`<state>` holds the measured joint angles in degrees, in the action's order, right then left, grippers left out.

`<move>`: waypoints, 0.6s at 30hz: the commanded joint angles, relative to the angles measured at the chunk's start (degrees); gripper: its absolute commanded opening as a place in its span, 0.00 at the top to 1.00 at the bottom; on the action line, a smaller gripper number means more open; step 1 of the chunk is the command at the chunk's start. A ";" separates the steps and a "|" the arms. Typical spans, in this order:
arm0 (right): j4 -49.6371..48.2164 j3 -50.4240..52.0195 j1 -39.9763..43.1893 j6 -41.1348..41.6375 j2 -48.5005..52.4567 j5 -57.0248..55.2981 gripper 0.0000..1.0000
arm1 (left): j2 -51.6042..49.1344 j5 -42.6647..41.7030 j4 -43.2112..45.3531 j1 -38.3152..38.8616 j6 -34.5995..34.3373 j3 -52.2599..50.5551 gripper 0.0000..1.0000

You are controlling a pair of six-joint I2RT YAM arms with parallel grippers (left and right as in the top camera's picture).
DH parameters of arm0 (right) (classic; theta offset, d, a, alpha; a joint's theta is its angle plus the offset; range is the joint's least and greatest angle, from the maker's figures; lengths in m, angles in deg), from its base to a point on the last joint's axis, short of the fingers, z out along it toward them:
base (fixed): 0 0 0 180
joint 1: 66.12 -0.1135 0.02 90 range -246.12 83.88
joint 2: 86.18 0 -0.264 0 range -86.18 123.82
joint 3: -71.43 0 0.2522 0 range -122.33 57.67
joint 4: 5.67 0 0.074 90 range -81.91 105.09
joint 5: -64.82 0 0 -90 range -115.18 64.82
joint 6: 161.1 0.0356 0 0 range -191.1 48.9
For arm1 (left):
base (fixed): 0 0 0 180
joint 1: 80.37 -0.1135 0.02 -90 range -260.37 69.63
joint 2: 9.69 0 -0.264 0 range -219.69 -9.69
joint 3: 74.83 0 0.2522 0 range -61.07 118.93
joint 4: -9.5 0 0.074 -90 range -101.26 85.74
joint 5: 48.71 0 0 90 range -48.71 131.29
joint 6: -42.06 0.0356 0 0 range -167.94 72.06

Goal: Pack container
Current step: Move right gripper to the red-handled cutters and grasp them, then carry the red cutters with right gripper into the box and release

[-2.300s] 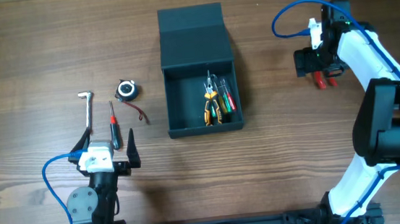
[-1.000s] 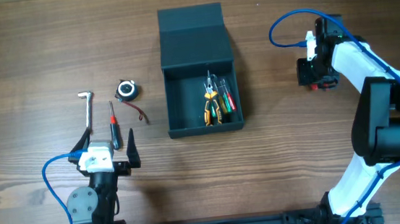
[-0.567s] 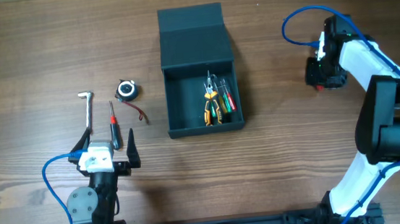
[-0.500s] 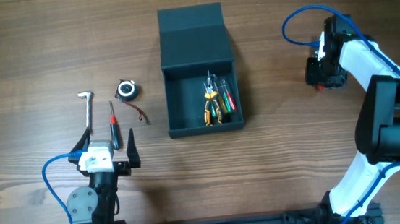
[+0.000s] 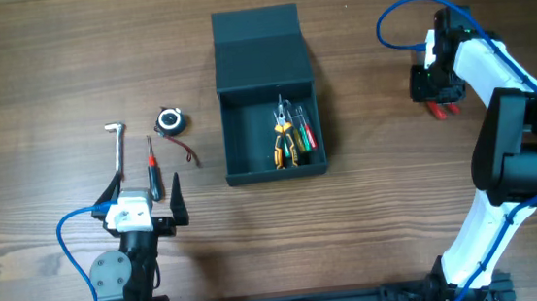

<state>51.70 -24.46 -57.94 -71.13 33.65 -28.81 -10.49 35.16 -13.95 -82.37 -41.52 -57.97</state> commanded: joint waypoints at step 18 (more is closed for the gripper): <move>12.24 -20.76 -0.70 1.62 2.54 3.10 0.96 | 0.37 -1.09 0.02 -0.31 0.87 -0.22 0.00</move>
<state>63.18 -38.40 -57.87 -70.76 36.47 -27.02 -10.49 35.16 -13.95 -82.37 -41.52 -57.97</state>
